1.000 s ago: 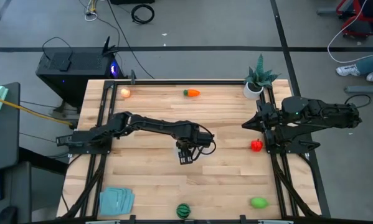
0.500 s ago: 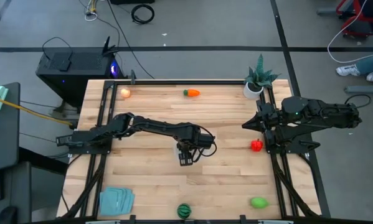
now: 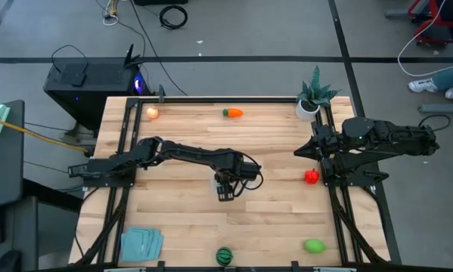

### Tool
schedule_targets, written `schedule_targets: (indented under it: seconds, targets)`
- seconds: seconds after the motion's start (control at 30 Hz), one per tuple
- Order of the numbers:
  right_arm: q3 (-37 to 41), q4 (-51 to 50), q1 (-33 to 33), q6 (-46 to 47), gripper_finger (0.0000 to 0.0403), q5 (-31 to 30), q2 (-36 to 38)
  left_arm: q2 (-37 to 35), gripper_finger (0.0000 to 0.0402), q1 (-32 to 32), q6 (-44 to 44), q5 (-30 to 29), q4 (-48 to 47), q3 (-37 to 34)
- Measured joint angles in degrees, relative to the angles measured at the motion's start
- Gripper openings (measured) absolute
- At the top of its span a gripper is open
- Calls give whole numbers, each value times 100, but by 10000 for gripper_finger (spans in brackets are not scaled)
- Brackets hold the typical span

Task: Pick and placing Produce into tupperware
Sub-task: Put the green corn into the transparent bin, then put the orange carrot into the transparent bin

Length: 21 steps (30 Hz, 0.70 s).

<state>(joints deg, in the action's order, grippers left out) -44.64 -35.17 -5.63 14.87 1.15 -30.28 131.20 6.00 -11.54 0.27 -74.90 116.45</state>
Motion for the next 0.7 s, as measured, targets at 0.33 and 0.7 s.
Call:
schedule_targets:
  seconds: [0.33,0.7]
  targets:
    - [-257,-350,0,139,22,0,-46,-18,248,-16,-23,0,-927,1253]
    - [-2091,-2710,0,468,5,1,-810,-471,240,-397,-1536,-48,-1369,1717]
